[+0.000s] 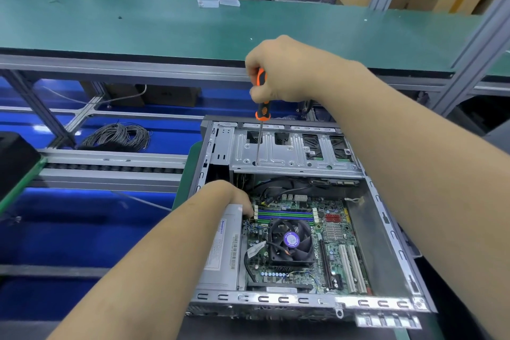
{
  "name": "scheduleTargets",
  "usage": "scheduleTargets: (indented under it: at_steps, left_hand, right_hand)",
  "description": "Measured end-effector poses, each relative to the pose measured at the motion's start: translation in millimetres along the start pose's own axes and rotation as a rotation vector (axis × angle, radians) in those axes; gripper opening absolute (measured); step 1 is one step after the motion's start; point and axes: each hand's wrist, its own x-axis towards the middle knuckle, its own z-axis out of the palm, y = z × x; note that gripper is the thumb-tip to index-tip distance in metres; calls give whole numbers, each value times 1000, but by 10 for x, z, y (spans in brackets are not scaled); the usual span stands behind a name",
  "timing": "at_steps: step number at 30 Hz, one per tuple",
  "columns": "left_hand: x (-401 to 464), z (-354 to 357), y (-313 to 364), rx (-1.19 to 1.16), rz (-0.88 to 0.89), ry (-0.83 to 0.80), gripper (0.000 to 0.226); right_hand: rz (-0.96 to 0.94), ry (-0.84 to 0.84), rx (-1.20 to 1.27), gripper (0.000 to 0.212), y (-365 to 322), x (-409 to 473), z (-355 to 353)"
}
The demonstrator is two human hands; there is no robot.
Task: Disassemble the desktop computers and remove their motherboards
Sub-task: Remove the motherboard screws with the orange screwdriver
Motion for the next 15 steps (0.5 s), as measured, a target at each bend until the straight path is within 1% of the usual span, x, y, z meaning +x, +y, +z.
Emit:
scheduleTargets:
  at_steps: [4,5,7,8,10,11,15]
  left_hand:
    - [58,12,-13,-4,8,-2,61]
    - [62,11,-14,-7,8,-5,56]
    - [76,8,-15,-13,-8,-9,38]
    - [71,9,-7,-22,-6,-4,37]
    - [31,11,16,-31,-5,14,53]
    - [16,9,20,-29,-11,21,56]
    - [-12,11,26,-13,0,65,55]
  right_hand:
    - [1,184,118,36,5,-68,-39]
    - [22,258,185,39,-3,-88,-54]
    - [67,441,362,40,-32,-125,-117]
    - [82,528,437,39,-45,-149,-170]
    - [88,648,487,39,-55,-202,-299]
    - [82,677,480,39,-53,-235,-358]
    - [63,718,478,39,0,-395,-499]
